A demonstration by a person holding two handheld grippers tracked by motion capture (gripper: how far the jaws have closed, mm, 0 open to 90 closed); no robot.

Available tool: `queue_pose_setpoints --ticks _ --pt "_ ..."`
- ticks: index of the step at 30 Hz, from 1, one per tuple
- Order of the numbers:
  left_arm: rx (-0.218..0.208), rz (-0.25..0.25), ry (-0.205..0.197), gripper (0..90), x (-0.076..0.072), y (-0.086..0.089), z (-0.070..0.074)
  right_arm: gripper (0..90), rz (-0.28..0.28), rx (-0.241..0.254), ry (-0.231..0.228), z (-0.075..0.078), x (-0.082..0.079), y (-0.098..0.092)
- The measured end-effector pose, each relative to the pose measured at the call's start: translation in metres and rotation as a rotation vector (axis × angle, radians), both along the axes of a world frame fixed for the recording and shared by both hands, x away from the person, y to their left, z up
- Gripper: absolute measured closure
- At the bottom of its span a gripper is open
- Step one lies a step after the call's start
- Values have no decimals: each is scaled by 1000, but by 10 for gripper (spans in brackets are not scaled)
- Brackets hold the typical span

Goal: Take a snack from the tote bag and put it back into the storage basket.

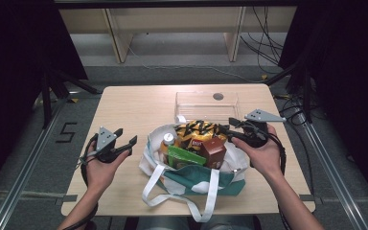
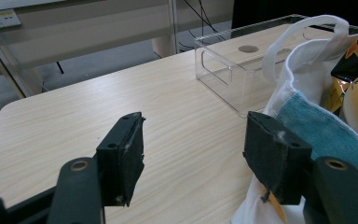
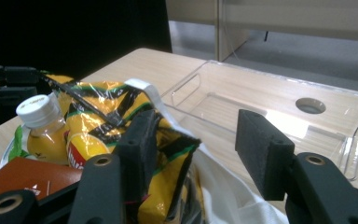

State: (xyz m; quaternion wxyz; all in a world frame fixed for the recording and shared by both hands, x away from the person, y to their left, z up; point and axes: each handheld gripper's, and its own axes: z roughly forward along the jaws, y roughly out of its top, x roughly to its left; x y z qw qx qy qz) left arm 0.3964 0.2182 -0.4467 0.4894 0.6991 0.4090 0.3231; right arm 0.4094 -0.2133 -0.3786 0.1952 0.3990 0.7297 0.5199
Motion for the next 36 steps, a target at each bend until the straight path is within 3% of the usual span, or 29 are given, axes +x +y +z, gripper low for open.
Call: queue_pose_setpoints --ticks 2,4,5,9,11,15,16,17,20,22,23,24,29,31,36 --pt "5 -2 0 374 1 0 0 497 13 5 33 -3 0 2" --pt "4 -1 -1 374 1 -1 0 511 12 -28 8 -6 2 1" --pt "2 0 -3 375 0 -1 0 521 6 0 54 -8 1 4" --pt "4 -2 -5 375 0 -1 1 576 48 -20 49 -11 2 4" --pt "0 -6 -5 376 1 -1 0 604 47 13 67 -11 1 6" --pt "-1 -6 -5 376 1 -1 0 668 70 16 66 -14 2 7" --pt "0 -6 -5 376 1 -1 0 687 62 -4 60 -13 2 6" --pt "4 -3 -3 376 1 -1 0 703 68 24 86 -14 1 8" --pt "8 0 0 377 1 -2 0 775 69 27 73 -15 1 7" --pt "7 -2 -4 378 1 -2 0 819 66 20 40 -17 2 6" --pt "9 -3 -6 377 1 -2 0 837 61 52 71 -17 0 8" --pt "2 -6 -11 379 1 -2 0 853 60 54 74 -17 0 9" --pt "6 2 -4 380 1 -2 0 889 64 32 51 -17 0 10" --pt "5 1 -4 380 1 -2 0 897 60 57 91 -16 -3 12" --pt "6 -3 -5 381 1 -3 0 900 57 42 63 -16 -3 12"
